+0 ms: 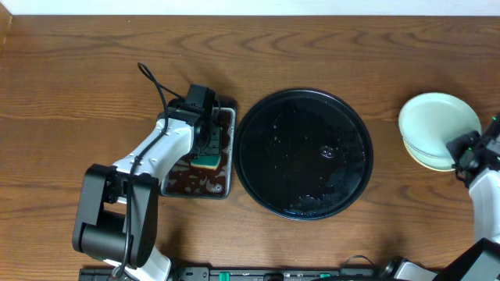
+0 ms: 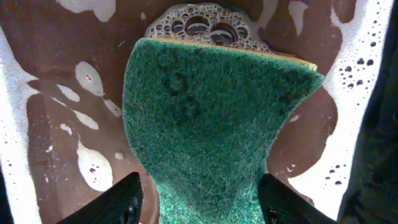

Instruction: Clean dirty plates on tray and stack at the side

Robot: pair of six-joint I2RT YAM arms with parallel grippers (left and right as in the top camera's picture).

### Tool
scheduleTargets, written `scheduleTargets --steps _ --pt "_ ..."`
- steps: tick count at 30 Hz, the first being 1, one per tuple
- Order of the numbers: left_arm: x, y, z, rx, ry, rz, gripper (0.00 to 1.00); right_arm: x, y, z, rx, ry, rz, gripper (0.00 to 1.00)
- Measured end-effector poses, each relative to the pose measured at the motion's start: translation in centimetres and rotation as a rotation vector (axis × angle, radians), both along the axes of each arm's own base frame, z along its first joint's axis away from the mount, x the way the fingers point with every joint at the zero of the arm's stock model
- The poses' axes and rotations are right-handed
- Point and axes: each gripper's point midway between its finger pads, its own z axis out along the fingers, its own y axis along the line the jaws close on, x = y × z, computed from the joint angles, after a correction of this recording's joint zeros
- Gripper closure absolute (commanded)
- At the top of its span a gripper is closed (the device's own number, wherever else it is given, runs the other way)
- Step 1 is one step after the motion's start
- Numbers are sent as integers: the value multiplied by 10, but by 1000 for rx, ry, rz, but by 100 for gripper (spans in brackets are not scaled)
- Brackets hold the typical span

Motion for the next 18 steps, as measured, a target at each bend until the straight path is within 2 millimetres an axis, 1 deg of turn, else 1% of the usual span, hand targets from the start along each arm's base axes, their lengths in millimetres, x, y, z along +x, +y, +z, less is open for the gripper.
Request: scheduleTargets --steps 1,2,3,4,5,6,9,13,15,16,17,18 --pt "0 0 0 0 0 0 39 -4 -3 -2 8 -2 -20 97" --pt "0 0 0 0 0 0 38 -6 -5 -5 17 -6 -34 89" --pt "0 0 0 0 0 0 38 -9 -7 -6 20 -7 -47 72" --pt "0 0 0 0 0 0 37 -9 -8 -7 26 -15 -54 50" --pt "0 0 0 0 0 0 34 -9 -10 -7 28 -24 -63 34" --pt "0 0 0 1 -1 -2 31 -8 -10 -6 27 -32 -64 27" --pt "0 1 0 3 -1 -1 28 -1 -10 -2 31 -65 -48 24" --pt "0 1 0 3 -1 0 25 21 1 7 56 -151 57 20" --pt "0 1 1 3 -2 0 25 35 14 14 70 -200 163 13" --pt "0 1 1 3 -2 1 25 42 22 17 75 -217 215 6" --pt "-1 1 4 1 -5 3 22 49 35 19 84 -233 286 1" --pt "0 1 6 0 -11 6 20 54 46 21 85 -242 353 1"
